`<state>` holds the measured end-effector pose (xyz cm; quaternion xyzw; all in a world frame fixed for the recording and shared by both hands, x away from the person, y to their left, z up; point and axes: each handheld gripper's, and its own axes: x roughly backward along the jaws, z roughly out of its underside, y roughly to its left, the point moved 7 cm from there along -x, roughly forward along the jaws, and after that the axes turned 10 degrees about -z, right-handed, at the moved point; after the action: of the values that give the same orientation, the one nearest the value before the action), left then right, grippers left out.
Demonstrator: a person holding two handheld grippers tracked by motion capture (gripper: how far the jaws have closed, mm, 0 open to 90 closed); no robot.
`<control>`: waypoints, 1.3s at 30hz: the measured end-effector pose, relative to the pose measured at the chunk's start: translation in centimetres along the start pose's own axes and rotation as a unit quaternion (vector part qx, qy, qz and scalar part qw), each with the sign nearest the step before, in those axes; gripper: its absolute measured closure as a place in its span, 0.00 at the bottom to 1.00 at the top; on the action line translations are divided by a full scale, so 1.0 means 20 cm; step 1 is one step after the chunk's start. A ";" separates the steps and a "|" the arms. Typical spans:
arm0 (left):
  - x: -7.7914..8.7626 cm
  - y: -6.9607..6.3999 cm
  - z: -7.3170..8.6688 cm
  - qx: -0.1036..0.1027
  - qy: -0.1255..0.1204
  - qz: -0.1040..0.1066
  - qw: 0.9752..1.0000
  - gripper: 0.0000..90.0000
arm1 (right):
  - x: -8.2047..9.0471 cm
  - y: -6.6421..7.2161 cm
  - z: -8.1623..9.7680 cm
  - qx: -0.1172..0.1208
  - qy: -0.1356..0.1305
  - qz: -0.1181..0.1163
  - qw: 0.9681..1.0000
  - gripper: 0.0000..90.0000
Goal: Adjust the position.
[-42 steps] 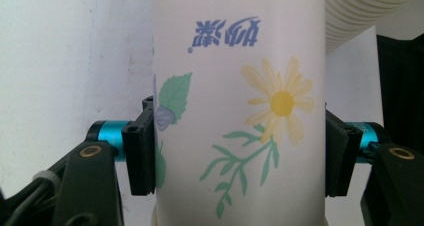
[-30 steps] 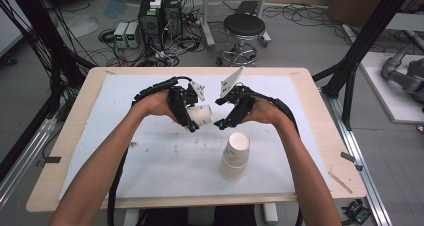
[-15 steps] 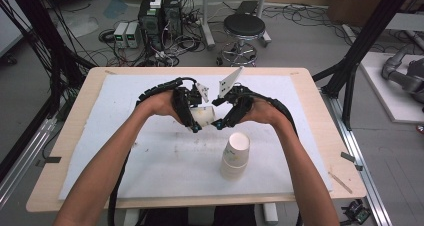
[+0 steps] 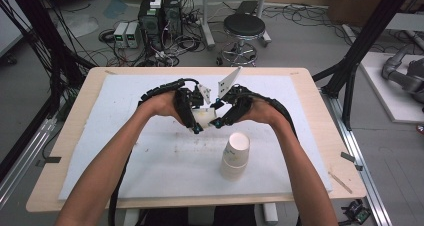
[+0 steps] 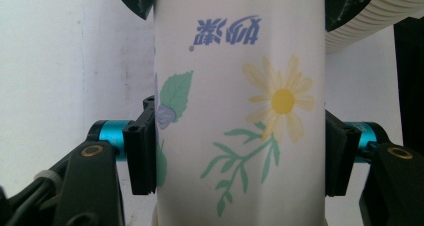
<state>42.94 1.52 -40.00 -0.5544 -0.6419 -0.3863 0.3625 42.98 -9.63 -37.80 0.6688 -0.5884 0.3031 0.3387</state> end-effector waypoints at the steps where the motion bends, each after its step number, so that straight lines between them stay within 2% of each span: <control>1: 0.00 0.00 0.00 0.001 0.000 0.001 1.000 0.38 | 0.00 0.00 0.00 0.000 0.000 -0.001 1.000 0.42; 11: 0.00 0.00 0.00 -0.007 0.002 -0.001 1.000 0.37 | -0.01 0.00 0.01 0.000 0.006 -0.007 1.000 0.42; 13: 0.01 0.01 0.00 -0.001 -0.018 -0.005 1.000 0.32 | 0.00 0.00 0.01 0.000 0.001 -0.006 1.000 0.43; 14: 0.01 0.01 0.00 -0.001 -0.018 -0.005 1.000 0.30 | 0.00 0.00 0.01 0.000 0.001 -0.006 1.000 0.43; 17: 0.02 0.01 0.00 0.007 -0.035 -0.006 0.999 0.15 | 0.02 -0.01 0.01 -0.004 -0.004 -0.001 1.000 0.43; 18: 0.02 0.02 0.01 0.014 -0.047 -0.002 0.999 0.15 | 0.02 -0.01 0.01 -0.004 -0.004 -0.001 1.000 0.43; 19: 0.03 0.02 0.01 0.018 -0.058 0.000 0.998 0.10 | 0.02 -0.01 0.02 -0.004 -0.005 0.001 1.000 0.42; 20: 0.03 0.02 0.00 0.034 -0.076 0.001 0.997 0.08 | 0.03 -0.01 0.03 -0.011 -0.004 0.001 1.000 0.42; 22: 0.04 0.02 0.01 0.051 -0.102 0.006 0.993 0.08 | 0.03 -0.01 0.03 -0.010 -0.008 0.002 1.000 0.42; 23: 0.05 0.03 0.02 0.044 -0.104 0.004 0.994 0.08 | 0.04 -0.01 0.03 -0.014 -0.008 0.001 1.000 0.42; 25: 0.05 0.03 0.04 0.054 -0.114 -0.003 0.992 0.08 | 0.04 -0.01 0.04 -0.016 -0.007 0.001 1.000 0.42; 28: 0.06 0.03 0.05 0.052 -0.123 -0.008 0.991 0.08 | 0.04 -0.02 0.04 -0.015 -0.010 0.002 1.000 0.42; 29: 0.07 0.02 0.05 0.053 -0.140 -0.008 0.989 0.08 | 0.04 -0.02 0.04 -0.016 -0.012 0.001 1.000 0.42; 30: 0.07 0.02 0.05 0.053 -0.140 -0.008 0.989 0.08 | 0.04 -0.01 0.04 -0.017 -0.013 0.001 1.000 0.42; 31: 0.09 0.02 0.06 0.067 -0.171 -0.006 0.983 0.08 | 0.05 -0.02 0.05 -0.014 -0.015 0.003 1.000 0.42; 32: 0.09 0.02 0.06 0.067 -0.171 -0.006 0.983 0.08 | 0.05 -0.02 0.05 -0.014 -0.015 0.003 1.000 0.42; 33: 0.09 0.02 0.07 0.070 -0.182 -0.007 0.981 0.08 | 0.05 -0.01 0.05 -0.018 -0.026 0.001 0.999 0.42; 34: 0.10 0.03 0.08 0.076 -0.196 -0.011 0.978 0.08 | 0.06 -0.01 0.06 -0.020 -0.033 0.002 0.999 0.42; 36: 0.11 0.02 0.10 0.080 -0.209 -0.013 0.975 0.08 | 0.07 -0.01 0.08 -0.025 -0.052 0.001 0.998 0.42; 38: 0.12 0.02 0.11 0.085 -0.223 -0.015 0.971 0.08 | 0.07 -0.01 0.11 -0.028 -0.059 0.003 0.998 0.42; 39: 0.12 0.01 0.12 0.092 -0.232 -0.015 0.968 0.08 | 0.07 -0.01 0.11 -0.032 -0.056 0.001 0.998 0.42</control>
<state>42.86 4.74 -38.98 -0.5831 -0.7496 -0.1921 0.2475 43.30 -12.31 -38.01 0.6730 -0.6164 0.2464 0.3261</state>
